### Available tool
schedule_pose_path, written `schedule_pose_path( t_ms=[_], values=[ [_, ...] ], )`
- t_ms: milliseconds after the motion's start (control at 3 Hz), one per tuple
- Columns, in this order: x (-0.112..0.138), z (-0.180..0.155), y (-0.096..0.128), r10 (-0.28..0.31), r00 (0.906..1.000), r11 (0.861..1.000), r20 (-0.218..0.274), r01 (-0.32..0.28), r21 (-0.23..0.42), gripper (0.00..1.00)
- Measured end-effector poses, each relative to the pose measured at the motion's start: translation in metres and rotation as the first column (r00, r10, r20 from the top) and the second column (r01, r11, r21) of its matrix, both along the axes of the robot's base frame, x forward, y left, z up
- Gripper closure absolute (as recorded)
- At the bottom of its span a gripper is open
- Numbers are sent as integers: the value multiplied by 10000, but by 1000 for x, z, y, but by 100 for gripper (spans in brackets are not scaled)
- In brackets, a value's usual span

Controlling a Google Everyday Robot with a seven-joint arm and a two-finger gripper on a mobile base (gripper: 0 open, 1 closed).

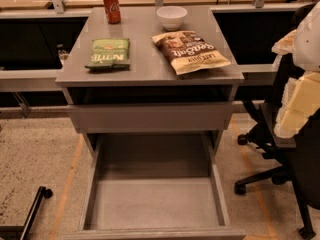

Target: Place brown chip bag into middle drawer

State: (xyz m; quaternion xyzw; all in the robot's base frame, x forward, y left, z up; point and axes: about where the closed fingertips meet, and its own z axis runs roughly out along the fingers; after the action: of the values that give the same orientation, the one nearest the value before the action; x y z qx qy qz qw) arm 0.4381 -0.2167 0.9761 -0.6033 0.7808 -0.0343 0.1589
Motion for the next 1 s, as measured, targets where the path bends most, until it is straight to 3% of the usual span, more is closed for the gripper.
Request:
schedule_pose_path(
  t_ms=[333, 667, 1000],
  values=[
    [0, 0, 0, 0, 10000, 10000, 2, 0, 0, 0],
    [16, -2, 3, -32, 9999, 9991, 140, 26, 430, 0],
    [52, -8, 11, -103, 9995, 9944, 294, 71, 1056, 0]
  ],
)
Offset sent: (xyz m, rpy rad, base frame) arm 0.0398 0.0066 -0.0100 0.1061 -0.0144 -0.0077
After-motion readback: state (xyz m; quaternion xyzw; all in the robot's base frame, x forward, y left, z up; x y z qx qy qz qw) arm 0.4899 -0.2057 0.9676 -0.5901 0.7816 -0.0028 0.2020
